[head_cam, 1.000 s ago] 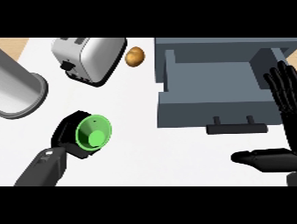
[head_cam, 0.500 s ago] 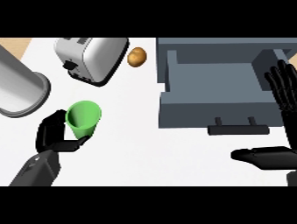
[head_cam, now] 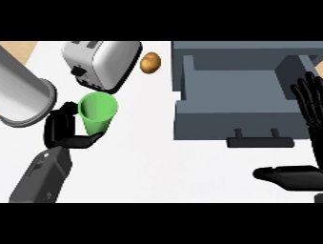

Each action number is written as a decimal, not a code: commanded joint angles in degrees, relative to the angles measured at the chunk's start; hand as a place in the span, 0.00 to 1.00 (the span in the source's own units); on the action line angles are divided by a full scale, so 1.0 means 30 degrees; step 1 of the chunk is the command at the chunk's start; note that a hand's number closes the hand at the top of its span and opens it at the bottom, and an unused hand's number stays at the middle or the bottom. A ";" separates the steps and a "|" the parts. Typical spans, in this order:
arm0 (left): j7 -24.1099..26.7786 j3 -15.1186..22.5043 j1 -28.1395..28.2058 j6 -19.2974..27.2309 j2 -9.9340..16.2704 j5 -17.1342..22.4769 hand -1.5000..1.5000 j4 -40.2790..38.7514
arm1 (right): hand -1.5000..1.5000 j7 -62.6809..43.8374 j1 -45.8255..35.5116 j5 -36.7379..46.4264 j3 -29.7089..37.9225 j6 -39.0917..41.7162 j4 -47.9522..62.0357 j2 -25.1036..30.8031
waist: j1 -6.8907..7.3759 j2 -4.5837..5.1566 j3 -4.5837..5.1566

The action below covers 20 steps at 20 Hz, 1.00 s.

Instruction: Pick up the cup, place it into the drawer and close the drawer

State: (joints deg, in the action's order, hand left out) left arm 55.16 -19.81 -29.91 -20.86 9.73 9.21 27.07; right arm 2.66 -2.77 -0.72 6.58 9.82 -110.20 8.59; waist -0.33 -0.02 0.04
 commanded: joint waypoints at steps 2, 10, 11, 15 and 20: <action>0.0182 0.1262 -0.0396 -0.0546 -0.1339 -0.0127 1.00 0.2996 | 0.00 -0.0357 -0.0249 -0.0500 0.0994 0.0218 0.0155 0.0662 | 0.0212 -0.0106 -0.0032; -0.6016 0.3247 -0.1512 0.3577 -0.2881 -0.0272 1.00 0.9802 | 0.00 0.0000 0.0165 0.0727 -0.0195 -0.0387 -0.0273 -0.0305 | 0.0312 -0.0112 -0.0032; -0.5946 0.3134 -0.2928 0.3679 -0.2798 -0.0332 1.00 0.8908 | 0.00 -0.0981 -0.1272 -0.1034 0.1427 0.0427 0.0509 0.0973 | 0.0172 -0.0043 -0.0025; -0.8561 0.4311 -0.3812 0.5293 -0.3211 -0.0534 1.00 1.1073 | 0.00 -0.0356 -0.0137 -0.1205 0.1597 0.0845 0.0070 0.1019 | 0.0047 -0.0043 -0.0024; -1.1561 0.6257 -0.6848 0.7960 -0.3229 -0.0174 1.00 1.0511 | 0.00 -0.0704 -0.0410 -0.1416 0.1628 0.0556 0.0094 0.0700 | -0.0122 -0.0017 -0.0021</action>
State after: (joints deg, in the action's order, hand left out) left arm 26.14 -5.36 -45.59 -2.64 0.62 8.13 58.20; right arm 1.61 -2.60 -3.47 10.06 11.57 -110.39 10.31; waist -0.37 -0.15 -0.04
